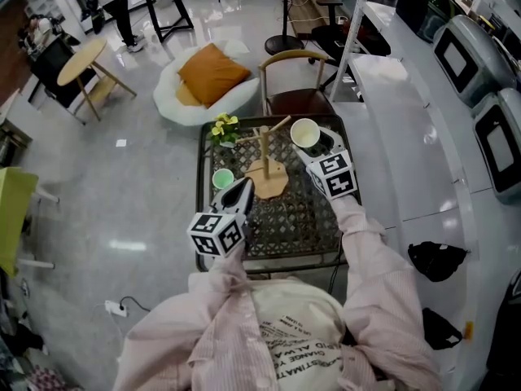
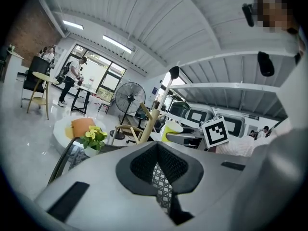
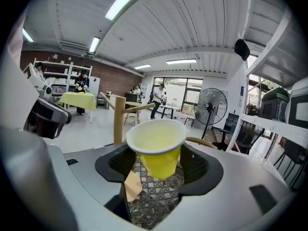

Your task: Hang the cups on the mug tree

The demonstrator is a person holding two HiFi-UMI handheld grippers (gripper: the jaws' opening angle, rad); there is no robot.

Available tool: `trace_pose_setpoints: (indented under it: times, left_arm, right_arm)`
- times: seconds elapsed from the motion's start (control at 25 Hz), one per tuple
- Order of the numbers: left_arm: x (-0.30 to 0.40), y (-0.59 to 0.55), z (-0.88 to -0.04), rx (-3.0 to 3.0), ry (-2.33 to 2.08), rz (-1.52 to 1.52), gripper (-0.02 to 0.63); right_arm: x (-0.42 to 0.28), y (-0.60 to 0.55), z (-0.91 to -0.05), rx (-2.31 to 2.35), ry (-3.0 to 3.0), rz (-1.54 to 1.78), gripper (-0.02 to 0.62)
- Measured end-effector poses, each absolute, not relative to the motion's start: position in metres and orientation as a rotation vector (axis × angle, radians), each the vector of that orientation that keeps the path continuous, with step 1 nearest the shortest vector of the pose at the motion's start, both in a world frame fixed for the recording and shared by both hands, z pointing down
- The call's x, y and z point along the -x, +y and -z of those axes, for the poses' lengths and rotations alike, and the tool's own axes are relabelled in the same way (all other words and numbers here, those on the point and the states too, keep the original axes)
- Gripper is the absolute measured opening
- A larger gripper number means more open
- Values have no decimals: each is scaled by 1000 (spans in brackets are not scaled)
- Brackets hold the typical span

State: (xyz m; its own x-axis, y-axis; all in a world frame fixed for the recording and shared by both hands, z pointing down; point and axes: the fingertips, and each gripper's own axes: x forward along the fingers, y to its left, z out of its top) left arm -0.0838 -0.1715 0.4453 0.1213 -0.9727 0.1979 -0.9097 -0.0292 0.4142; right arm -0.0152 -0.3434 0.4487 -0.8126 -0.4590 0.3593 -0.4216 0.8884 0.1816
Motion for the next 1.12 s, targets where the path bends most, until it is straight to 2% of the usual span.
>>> trace_pose_setpoints:
  times: [0.36, 1.12]
  left_arm:
    - [96, -177, -438, -1961, -1843, 212, -3]
    - [104, -174, -441, -1934, -1857, 223, -3]
  right_arm:
    - [30, -353, -434, -610, -2588, 271, 283]
    - [58, -347, -418, -417, -2208, 936, 283]
